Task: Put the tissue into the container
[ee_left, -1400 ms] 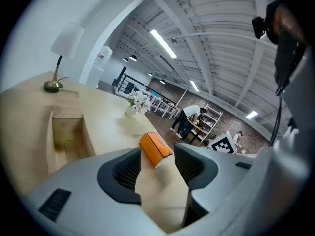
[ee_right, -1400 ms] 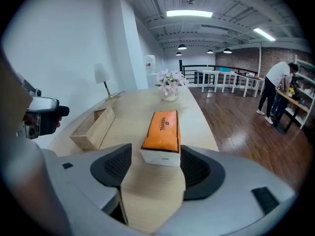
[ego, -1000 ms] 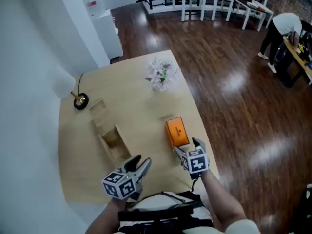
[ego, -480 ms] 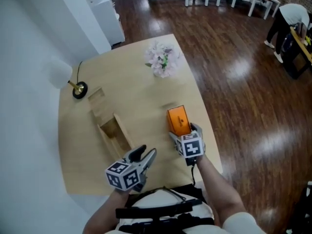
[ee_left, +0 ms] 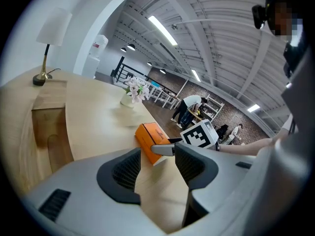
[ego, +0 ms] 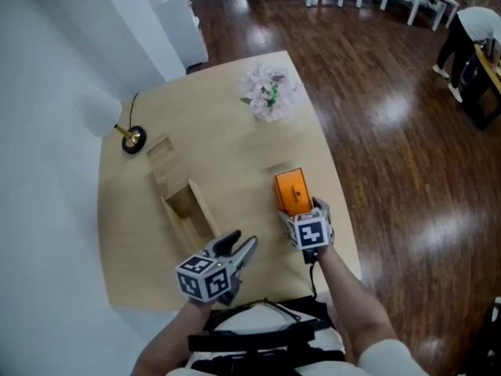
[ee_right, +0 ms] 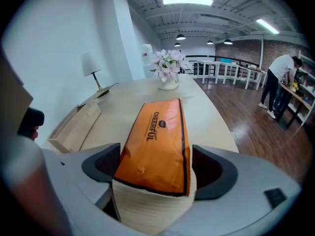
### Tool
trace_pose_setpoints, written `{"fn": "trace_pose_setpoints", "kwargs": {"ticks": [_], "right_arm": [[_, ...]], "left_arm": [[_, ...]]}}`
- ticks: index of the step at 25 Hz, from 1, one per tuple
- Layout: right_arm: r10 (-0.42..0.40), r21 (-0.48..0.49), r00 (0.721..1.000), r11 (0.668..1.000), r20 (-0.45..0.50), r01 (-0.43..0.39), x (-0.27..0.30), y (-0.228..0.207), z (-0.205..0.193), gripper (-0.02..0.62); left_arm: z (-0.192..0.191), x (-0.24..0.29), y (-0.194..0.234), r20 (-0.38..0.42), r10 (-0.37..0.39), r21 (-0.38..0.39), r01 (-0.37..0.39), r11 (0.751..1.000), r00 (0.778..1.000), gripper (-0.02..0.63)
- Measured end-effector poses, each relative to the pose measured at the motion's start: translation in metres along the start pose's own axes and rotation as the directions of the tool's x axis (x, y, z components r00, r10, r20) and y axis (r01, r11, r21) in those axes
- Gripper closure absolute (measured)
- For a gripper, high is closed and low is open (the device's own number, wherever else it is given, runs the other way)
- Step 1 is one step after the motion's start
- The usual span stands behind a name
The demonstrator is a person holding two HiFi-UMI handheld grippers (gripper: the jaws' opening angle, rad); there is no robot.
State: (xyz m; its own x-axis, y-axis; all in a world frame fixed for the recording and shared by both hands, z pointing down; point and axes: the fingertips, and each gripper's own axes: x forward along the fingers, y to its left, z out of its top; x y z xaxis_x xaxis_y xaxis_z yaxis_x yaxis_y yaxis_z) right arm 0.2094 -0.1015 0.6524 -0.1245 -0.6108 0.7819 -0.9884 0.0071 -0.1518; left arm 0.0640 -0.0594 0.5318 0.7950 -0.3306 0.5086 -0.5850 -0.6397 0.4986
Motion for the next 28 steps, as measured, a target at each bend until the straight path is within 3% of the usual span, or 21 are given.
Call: {"fn": "trace_pose_setpoints", "kwargs": {"ticks": [9, 18, 28], "right_arm": [[0.034, -0.005, 0.999, 0.999, -0.001, -0.034, 0.007, -0.003, -0.001, 0.153], [0.028, 0.015, 0.999, 0.999, 0.023, -0.029, 0.000, -0.001, 0.005, 0.225], [0.009, 0.049, 0.998, 0.999, 0.069, -0.012, -0.015, -0.010, 0.018, 0.238]], "left_arm": [[-0.001, 0.004, 0.001, -0.009, -0.010, -0.018, 0.010, 1.000, 1.000, 0.402], [0.001, 0.002, 0.001, 0.000, -0.035, -0.037, 0.035, 0.999, 0.999, 0.402], [0.002, -0.002, 0.008, 0.004, -0.016, -0.040, 0.016, 0.999, 1.000, 0.402]]}}
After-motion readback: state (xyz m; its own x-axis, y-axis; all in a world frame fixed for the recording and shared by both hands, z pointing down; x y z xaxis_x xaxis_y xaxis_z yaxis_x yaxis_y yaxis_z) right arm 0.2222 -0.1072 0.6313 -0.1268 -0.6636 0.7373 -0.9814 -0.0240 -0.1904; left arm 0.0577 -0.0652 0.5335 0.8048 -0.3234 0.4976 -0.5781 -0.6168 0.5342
